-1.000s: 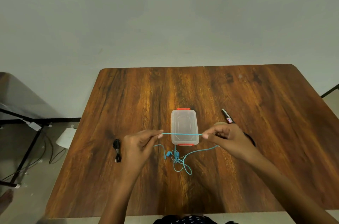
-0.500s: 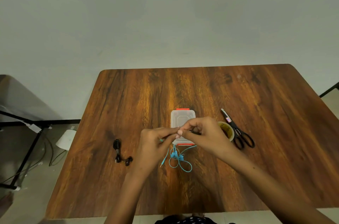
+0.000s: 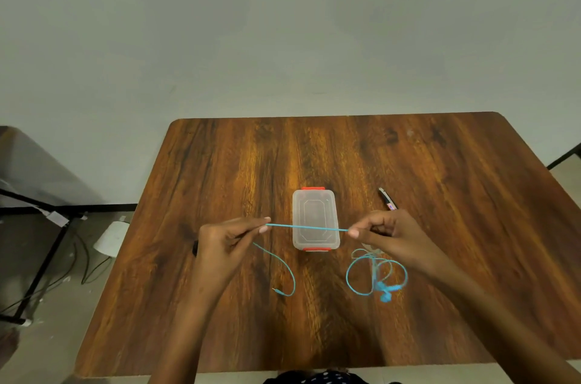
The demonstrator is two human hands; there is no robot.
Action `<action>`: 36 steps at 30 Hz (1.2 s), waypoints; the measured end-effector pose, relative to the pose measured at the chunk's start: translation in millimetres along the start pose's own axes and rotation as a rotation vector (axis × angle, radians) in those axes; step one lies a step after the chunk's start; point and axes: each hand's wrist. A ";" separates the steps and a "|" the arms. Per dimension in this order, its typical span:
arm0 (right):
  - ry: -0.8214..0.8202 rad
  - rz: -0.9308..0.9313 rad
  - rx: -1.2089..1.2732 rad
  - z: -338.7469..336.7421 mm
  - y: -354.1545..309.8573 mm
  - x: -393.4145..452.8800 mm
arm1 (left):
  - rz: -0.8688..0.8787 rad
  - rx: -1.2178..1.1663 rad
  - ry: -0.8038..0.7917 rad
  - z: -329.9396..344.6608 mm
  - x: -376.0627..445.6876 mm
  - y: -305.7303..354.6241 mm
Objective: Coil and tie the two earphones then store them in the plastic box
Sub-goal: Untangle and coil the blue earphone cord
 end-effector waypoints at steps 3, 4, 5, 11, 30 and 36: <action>0.045 0.012 -0.008 8.1 4.9 2.1 | 0.018 0.038 -0.033 -0.8 -1.3 -7.1; 0.058 0.007 -0.006 9.6 5.8 2.8 | -0.001 0.050 -0.056 -1.7 -0.3 -10.6; 0.065 0.009 -0.005 10.6 4.7 3.2 | -0.022 0.072 -0.088 -2.9 0.8 -12.6; 0.032 -0.006 -0.053 22.8 -4.2 11.5 | 0.039 0.029 -0.248 27.9 12.9 17.2; 0.031 0.064 0.063 -1.2 19.0 5.2 | 0.079 0.159 -0.032 3.6 12.1 -4.0; 0.087 0.020 0.063 5.0 20.6 7.1 | 0.029 0.220 -0.097 10.0 6.7 -17.6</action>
Point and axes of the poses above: each hand's wrist, its own x-axis towards the middle knuckle, its own z-axis out of the palm, y = z × x, and after that the axes turned 5 degrees about z, right-handed
